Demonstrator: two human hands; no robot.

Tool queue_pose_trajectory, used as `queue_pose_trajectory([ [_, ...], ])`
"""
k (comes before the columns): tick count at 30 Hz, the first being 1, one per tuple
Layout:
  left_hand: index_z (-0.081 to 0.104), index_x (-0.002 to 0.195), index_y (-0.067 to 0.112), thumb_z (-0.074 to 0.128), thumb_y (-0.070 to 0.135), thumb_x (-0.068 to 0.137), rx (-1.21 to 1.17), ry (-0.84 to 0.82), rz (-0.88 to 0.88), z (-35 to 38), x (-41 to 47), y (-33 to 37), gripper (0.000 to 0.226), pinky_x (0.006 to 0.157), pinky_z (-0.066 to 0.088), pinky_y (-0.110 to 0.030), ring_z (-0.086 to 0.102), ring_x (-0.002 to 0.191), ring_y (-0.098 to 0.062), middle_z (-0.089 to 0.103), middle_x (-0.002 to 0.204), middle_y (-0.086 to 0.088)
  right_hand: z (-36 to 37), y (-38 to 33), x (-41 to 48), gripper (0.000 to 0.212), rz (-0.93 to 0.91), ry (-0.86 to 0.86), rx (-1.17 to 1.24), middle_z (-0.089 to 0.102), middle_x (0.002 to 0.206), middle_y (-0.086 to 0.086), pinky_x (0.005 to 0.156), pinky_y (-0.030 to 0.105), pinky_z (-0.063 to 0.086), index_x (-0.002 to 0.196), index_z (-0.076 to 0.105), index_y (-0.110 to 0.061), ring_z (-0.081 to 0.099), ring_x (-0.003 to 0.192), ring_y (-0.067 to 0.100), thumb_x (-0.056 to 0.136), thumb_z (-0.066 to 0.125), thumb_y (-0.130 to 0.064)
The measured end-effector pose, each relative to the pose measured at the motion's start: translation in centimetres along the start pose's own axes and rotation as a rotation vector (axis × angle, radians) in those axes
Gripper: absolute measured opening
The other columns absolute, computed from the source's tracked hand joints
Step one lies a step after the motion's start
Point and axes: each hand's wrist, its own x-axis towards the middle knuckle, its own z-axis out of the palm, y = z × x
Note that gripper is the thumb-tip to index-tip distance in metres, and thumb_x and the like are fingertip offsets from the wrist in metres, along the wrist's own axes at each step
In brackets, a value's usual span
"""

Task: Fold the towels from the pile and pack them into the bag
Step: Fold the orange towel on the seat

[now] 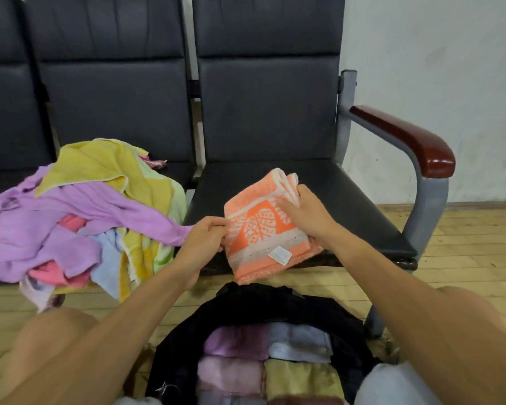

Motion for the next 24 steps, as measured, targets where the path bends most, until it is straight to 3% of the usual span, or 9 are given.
queue_pose_trajectory([
  [3, 0.058, 0.119, 0.017, 0.054, 0.036, 0.096, -0.251, -0.013, -0.062, -0.1, -0.3, 0.4, 0.031, 0.072, 0.051, -0.026, 0.067, 0.093, -0.013, 0.071, 0.105, -0.001, -0.1, -2.1, -0.9, 0.032, -0.002, -0.157, 0.323, 0.069, 0.114, 0.006, 0.084, 0.038, 0.058, 0.121, 0.054, -0.016, 0.070, 0.098, 0.020, 0.095, 0.061, -0.032],
  [5, 0.064, 0.112, 0.019, 0.057, 0.045, 0.091, -0.572, -0.132, -0.169, -0.1, -1.0, 0.9, 0.035, 0.079, 0.053, -0.037, 0.070, 0.093, -0.019, 0.074, 0.103, -0.004, -0.3, -2.8, -1.4, 0.036, 0.009, -0.255, 0.560, 0.071, 0.114, 0.010, 0.089, 0.044, 0.056, 0.124, 0.057, -0.012, 0.070, 0.102, 0.025, 0.093, 0.063, -0.029],
  [7, 0.065, 0.116, 0.019, 0.063, 0.051, 0.082, -0.747, -0.271, -0.268, -0.2, -1.6, 1.3, 0.047, 0.090, 0.051, -0.046, 0.068, 0.103, -0.027, 0.072, 0.111, -0.008, -0.6, -3.3, -1.9, 0.036, 0.025, -0.302, 0.727, 0.071, 0.114, 0.011, 0.088, 0.044, 0.057, 0.123, 0.059, -0.011, 0.069, 0.104, 0.028, 0.092, 0.062, -0.028],
  [10, 0.063, 0.119, 0.016, 0.070, 0.041, 0.076, -0.743, -0.315, -0.249, -0.3, -1.9, 1.6, 0.050, 0.086, 0.053, -0.047, 0.069, 0.101, -0.030, 0.072, 0.112, -0.011, -1.1, -3.1, -1.8, 0.032, 0.099, -0.263, 0.762, 0.072, 0.112, 0.012, 0.087, 0.044, 0.057, 0.121, 0.061, -0.009, 0.070, 0.102, 0.029, 0.095, 0.060, -0.027],
  [13, 0.065, 0.113, 0.010, 0.073, 0.028, 0.081, -0.625, -0.165, -0.193, -0.2, -1.9, 1.9, 0.037, 0.075, 0.057, -0.042, 0.073, 0.086, -0.028, 0.075, 0.099, -0.012, -1.6, -1.6, -1.6, 0.034, 0.164, -0.191, 0.503, 0.074, 0.105, 0.008, 0.085, 0.042, 0.058, 0.121, 0.058, -0.009, 0.072, 0.095, 0.023, 0.096, 0.060, -0.032],
  [18, 0.066, 0.103, 0.010, 0.069, 0.025, 0.088, -0.377, -0.037, -0.078, -0.1, -1.7, 0.8, 0.021, 0.056, 0.056, -0.029, 0.074, 0.070, -0.019, 0.076, 0.081, -0.004, -2.7, -0.1, -2.8, 0.035, 0.196, -0.393, 0.306, 0.074, 0.108, 0.002, 0.092, 0.045, 0.055, 0.120, 0.061, -0.014, 0.071, 0.100, 0.019, 0.089, 0.069, -0.026],
  [21, 0.066, 0.103, 0.010, 0.066, 0.027, 0.091, -0.320, -0.089, -0.070, -0.3, -1.9, 0.7, 0.021, 0.056, 0.056, -0.028, 0.073, 0.071, -0.018, 0.076, 0.087, -0.006, -3.0, 0.2, -3.5, 0.032, 0.199, -0.413, 0.345, 0.074, 0.109, 0.004, 0.090, 0.045, 0.056, 0.119, 0.063, -0.015, 0.071, 0.102, 0.021, 0.088, 0.070, -0.018],
  [24, 0.065, 0.111, 0.009, 0.062, 0.028, 0.092, -0.385, -0.249, -0.156, -0.4, -2.1, 1.1, 0.026, 0.067, 0.059, -0.036, 0.073, 0.083, -0.025, 0.075, 0.099, -0.011, -3.8, 1.0, -3.7, 0.035, 0.277, -0.395, 0.482, 0.072, 0.114, 0.008, 0.092, 0.047, 0.055, 0.123, 0.063, -0.010, 0.070, 0.104, 0.027, 0.088, 0.069, -0.013],
])
